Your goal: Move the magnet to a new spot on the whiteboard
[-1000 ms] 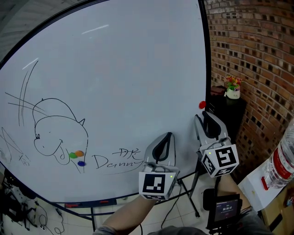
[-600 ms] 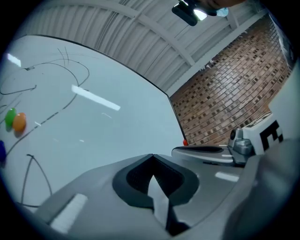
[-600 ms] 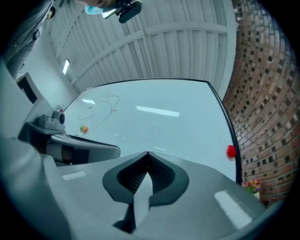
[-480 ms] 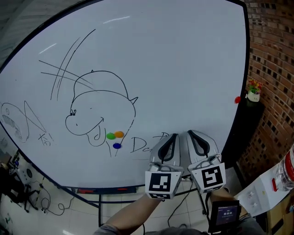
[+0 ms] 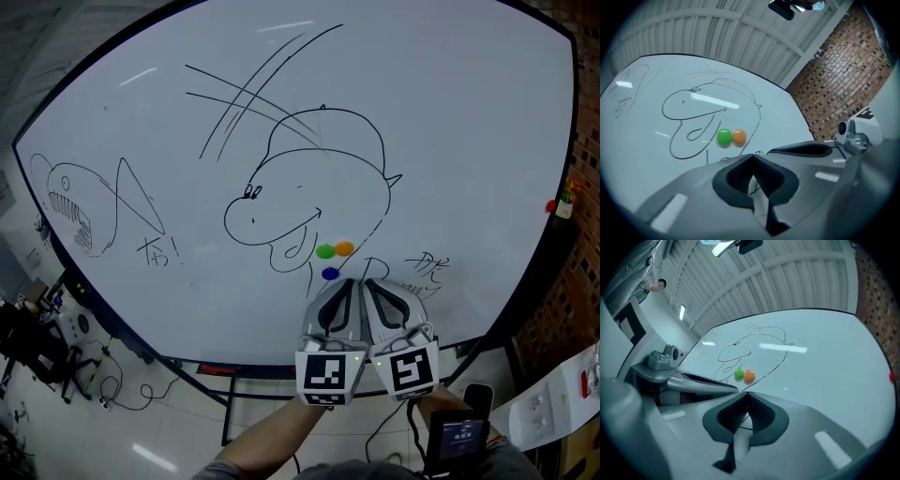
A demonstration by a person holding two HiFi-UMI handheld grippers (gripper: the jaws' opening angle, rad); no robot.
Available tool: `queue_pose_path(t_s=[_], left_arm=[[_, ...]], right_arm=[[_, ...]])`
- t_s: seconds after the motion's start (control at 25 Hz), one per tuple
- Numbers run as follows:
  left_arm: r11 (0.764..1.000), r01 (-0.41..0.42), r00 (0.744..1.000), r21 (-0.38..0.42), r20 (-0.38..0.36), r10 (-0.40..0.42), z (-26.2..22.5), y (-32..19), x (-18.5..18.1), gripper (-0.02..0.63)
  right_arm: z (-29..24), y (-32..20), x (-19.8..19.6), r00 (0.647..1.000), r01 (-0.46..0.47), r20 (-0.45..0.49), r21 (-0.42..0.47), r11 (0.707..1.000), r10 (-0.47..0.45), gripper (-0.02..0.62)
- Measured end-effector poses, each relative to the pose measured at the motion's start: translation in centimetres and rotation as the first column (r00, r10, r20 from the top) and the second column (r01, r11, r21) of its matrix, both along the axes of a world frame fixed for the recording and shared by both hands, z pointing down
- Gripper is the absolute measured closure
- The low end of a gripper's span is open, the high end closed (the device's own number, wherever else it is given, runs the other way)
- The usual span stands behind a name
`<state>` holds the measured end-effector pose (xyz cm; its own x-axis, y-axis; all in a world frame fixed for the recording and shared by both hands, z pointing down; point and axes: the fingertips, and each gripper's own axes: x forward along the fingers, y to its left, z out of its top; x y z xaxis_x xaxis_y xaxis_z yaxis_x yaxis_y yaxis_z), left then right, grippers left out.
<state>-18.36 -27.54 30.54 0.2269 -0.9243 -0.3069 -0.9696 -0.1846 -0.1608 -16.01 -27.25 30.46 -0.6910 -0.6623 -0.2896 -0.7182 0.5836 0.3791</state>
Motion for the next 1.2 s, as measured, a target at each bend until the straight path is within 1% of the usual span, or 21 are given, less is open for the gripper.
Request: queue_pose_path(t_s=[0.12,0.2,0.32,0.44,0.56,0.64,0.68,0.72,0.76,1.0,1.2], left_arm=[[1.0,0.023,1.0,-0.009,0.003,-0.023,0.5,0.6,-2.8,0.611],[0.999,0.031,1.0,-0.012,0.004,-0.031,0.7,0.9,-4.2,0.611],[0.999,0.041,0.999,-0.02,-0.001,-0.041,1.1,1.1,-6.1,0.611],[0.999,0.043,0.999,-0.023,-0.004,-0.043,1.4,1.1,-7.3,0.611],[0.999,0.041,0.999,-0.024,-0.001,-0.041,1.5,1.2,-8.0,0.611],[0.999,0.041,0.999,-0.026,-0.001,-0.041,1.5,1.1,-8.3,0.611],[0.999,0.04,0.999,-0.026,0.0,-0.04,1.5,1.1,-8.4,0.611],[0.999,0.037,0.999,-0.026,0.002,-0.037,1.5,1.2,-8.5,0.611],[0.999,0.033,0.999,-0.024,0.003,-0.033,1.4,1.2,-8.4,0.611],[1.0,0.012,1.0,-0.016,0.01,-0.011,1.1,1.4,-7.6,0.611],[1.0,-0.028,0.999,-0.01,0.015,0.028,0.8,1.4,-5.5,0.611]], right_arm=[[0.5,0.1,-2.8,1.0,-0.008,-0.03,0.005,1.0,0.008,0.584],[0.7,0.2,-4.3,0.998,-0.022,-0.057,0.024,0.999,0.024,0.541],[0.9,0.1,-5.8,0.992,-0.059,-0.105,0.064,0.996,0.065,0.504],[1.0,-0.3,-6.6,0.987,-0.094,-0.124,0.084,0.992,0.104,0.448],[0.8,-0.7,-7.1,0.983,-0.117,-0.131,0.088,0.989,0.128,0.414],[0.8,-1.0,-7.2,0.978,-0.145,-0.141,0.095,0.985,0.157,0.414],[0.8,-1.2,-7.1,0.974,-0.162,-0.145,0.105,0.981,0.177,0.429],[0.8,-1.3,-7.0,0.97,-0.175,-0.147,0.112,0.978,0.191,0.464],[0.7,-1.3,-7.0,0.969,-0.182,-0.147,0.113,0.977,0.197,0.468],[0.6,-1.5,-6.5,0.971,-0.188,-0.136,0.089,0.978,0.199,0.469],[0.0,-1.0,-4.5,0.97,-0.201,-0.119,0.092,0.975,0.211,0.469]])
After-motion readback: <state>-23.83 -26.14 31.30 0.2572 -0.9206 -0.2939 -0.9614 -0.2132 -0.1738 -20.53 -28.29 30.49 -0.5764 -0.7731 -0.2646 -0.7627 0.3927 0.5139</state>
